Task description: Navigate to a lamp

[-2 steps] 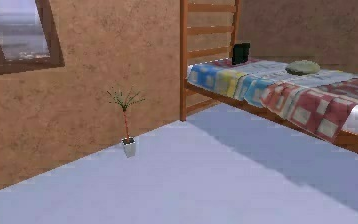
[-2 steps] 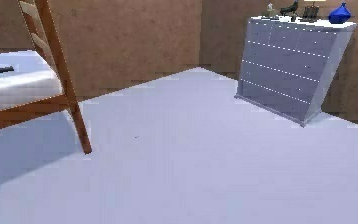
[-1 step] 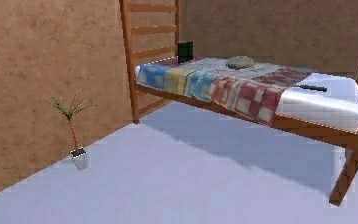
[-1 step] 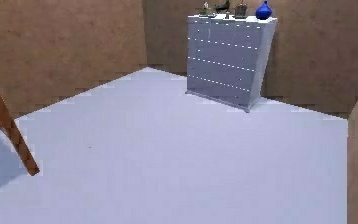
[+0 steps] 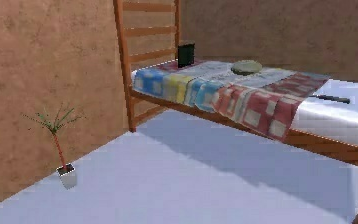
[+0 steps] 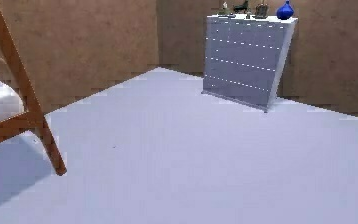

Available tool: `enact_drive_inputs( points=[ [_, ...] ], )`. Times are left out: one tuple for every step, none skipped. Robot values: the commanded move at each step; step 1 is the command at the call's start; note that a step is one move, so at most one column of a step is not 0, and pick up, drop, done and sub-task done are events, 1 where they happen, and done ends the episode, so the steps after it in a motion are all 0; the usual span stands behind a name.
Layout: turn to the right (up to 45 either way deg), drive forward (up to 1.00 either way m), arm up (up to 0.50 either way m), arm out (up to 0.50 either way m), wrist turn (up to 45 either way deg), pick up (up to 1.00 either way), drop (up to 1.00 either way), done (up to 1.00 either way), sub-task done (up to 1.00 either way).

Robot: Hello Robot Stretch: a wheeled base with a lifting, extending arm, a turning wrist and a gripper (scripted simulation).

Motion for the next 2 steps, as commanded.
enact_drive_inputs(
  points=[
    [-45.0,0.00,0.00,0.00,0.0,0.00,0.00,0.00,0.00],
    [-30.0,0.00,0.00,0.00,0.0,0.00,0.00,0.00,0.00]
  ],
)
